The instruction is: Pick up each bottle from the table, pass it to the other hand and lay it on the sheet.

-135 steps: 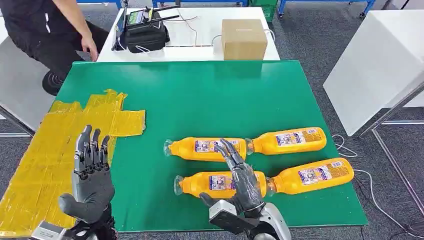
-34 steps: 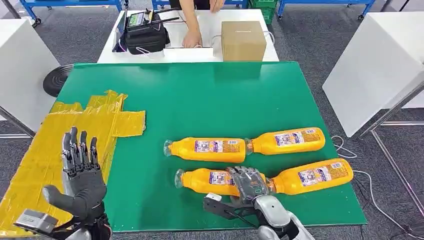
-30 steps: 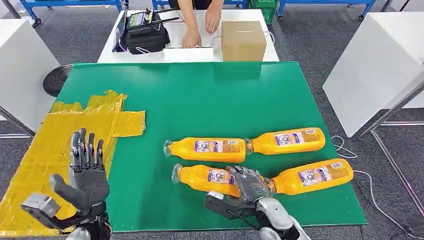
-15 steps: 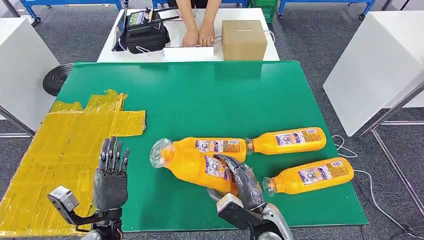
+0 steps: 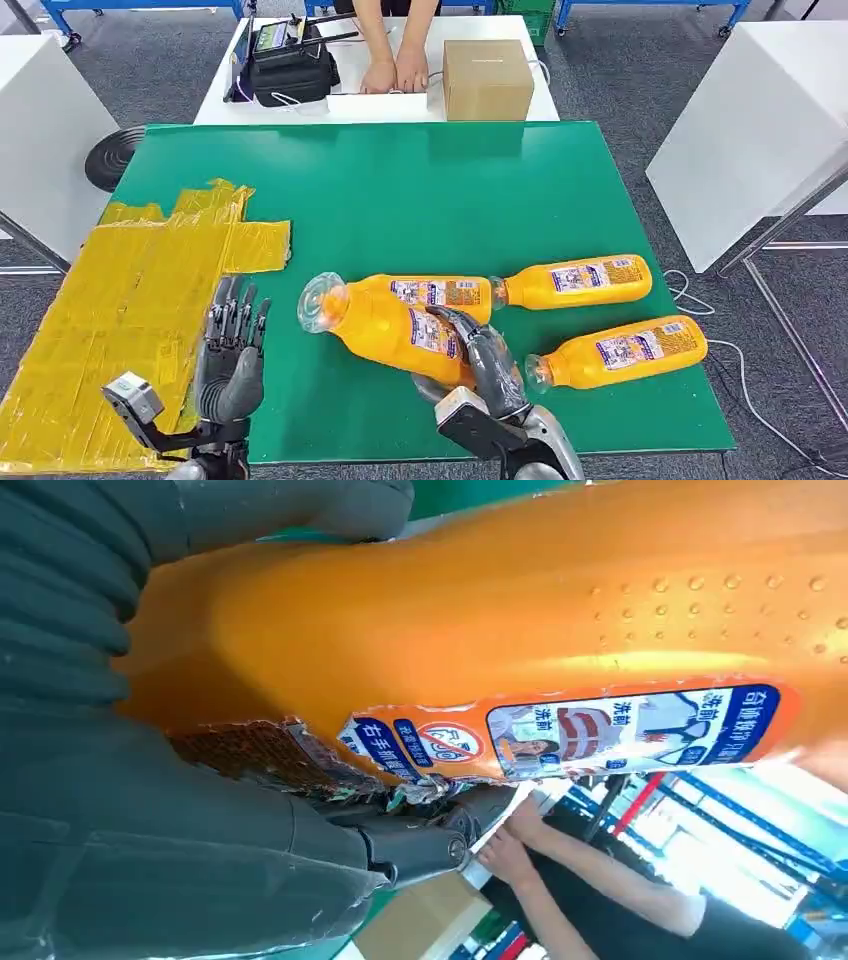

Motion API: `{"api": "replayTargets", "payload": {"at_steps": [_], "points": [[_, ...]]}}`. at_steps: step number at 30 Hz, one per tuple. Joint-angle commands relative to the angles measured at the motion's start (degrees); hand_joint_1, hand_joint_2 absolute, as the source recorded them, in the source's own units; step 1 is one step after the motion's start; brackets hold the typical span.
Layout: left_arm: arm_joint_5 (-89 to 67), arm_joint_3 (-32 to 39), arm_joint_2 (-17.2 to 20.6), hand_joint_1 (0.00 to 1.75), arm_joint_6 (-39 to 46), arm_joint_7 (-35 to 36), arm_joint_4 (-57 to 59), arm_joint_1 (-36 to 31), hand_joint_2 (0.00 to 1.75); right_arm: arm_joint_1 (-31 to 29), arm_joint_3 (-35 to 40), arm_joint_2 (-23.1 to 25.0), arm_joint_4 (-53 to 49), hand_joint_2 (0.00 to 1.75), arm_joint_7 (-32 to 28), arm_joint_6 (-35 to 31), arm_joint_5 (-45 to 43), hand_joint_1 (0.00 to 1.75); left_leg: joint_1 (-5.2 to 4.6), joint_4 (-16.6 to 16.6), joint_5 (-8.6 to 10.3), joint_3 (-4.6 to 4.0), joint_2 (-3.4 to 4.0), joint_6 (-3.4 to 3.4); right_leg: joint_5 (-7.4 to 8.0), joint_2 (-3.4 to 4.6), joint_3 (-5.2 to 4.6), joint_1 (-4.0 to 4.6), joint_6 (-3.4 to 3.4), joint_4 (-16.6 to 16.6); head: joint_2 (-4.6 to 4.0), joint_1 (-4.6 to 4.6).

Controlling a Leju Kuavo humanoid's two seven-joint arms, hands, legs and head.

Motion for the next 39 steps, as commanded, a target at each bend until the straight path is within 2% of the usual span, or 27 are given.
{"api": "replayTargets", "payload": {"at_steps": [1,4,5,10,17,18,26,30,31,39], "points": [[0.44,-5.43,3.18,0.0,-3.45,0.13,3.89,-1.55,1.75,-4.59,-0.35,1.38,4.65,1.75,-0.96,1.25,-2.63,1.75,0.01,-0.12,-0.03,0.23,0.11,-0.04,0.01,0.06,0.2,0.02,-0.04,-0.11,0.0,0.0],[-0.89,-6.97,4.07,0.0,-4.5,-0.16,3.97,-1.97,1.75,-6.38,0.41,1.91,6.22,1.75,-0.96,2.64,-3.79,1.75,0.02,-0.1,-0.01,0.18,0.07,-0.04,0.0,0.02,0.16,0.02,-0.04,-0.09,0.0,-0.02],[-1.75,-8.12,4.93,0.0,-5.97,-0.64,4.47,-2.6,1.75,-8.95,1.5,2.46,8.04,1.75,-0.66,5.09,-5.25,1.75,0.01,-0.1,0.0,0.17,0.05,-0.03,0.01,0.01,0.15,0.01,-0.04,-0.09,0.0,0.0],[-1.82,-8.13,5.01,0.0,-7.5,-1.37,5.24,-3.28,1.75,-14.26,3.55,4.83,13.24,1.75,1.15,6.89,-6.16,1.75,0.0,-0.12,0.0,0.21,0.2,-0.05,0.04,0.14,0.14,0.01,-0.05,-0.08,0.0,-0.02],[0.76,-6.4,4.63,0.0,-9.56,-2.11,3.62,-2.49,1.75,-16.52,5.58,5.66,16.66,1.75,2.03,7.81,-7.26,1.75,0.0,-0.09,-0.01,0.16,0.11,-0.03,0.01,0.08,0.12,0.03,-0.03,-0.05,0.0,-0.02],[1.01,-6.21,4.53,0.0,-9.63,-2.11,3.48,-2.45,1.75,-16.81,5.7,5.82,17.42,1.75,2.21,7.92,-7.29,1.75,0.05,-0.18,-0.06,0.39,0.18,-0.07,-0.02,0.11,0.33,0.08,-0.07,-0.15,0.0,0.0],[3.25,-3.27,4.35,0.0,-10.23,-2.1,3.5,-2.75,1.75,-20.43,10.92,5.34,22.18,1.75,3.49,14.41,-7.59,1.75,0.04,-0.08,0.0,0.13,0.12,-0.04,0.04,0.1,0.11,0.04,-0.04,-0.06,0.0,0.0],[3.25,-3.11,4.51,0.0,-10.23,-2.1,3.51,-2.8,1.75,-20.36,10.98,5.38,22.17,1.75,3.49,14.4,-7.57,1.75,0.04,-0.15,-0.03,0.28,0.11,-0.07,0.0,0.06,0.26,0.05,-0.07,-0.11,0.0,0.0],[3.25,-3.11,4.51,0.0,-10.23,-2.1,3.51,-2.8,1.75,-20.36,10.98,5.38,22.17,1.75,3.49,14.4,-7.57,1.75,0.02,-0.06,0.0,0.08,0.04,-0.03,0.01,0.02,0.09,0.02,-0.03,-0.04,0.0,0.0],[3.95,-0.45,4.39,0.0,-10.57,-2.34,5.12,-3.67,1.75,-24.6,20.34,4.15,21.17,1.75,2.27,22.21,-7.45,1.75,0.01,-0.07,-0.01,0.11,0.1,-0.03,0.01,0.06,0.07,0.02,-0.03,-0.02,0.0,0.0]]}}
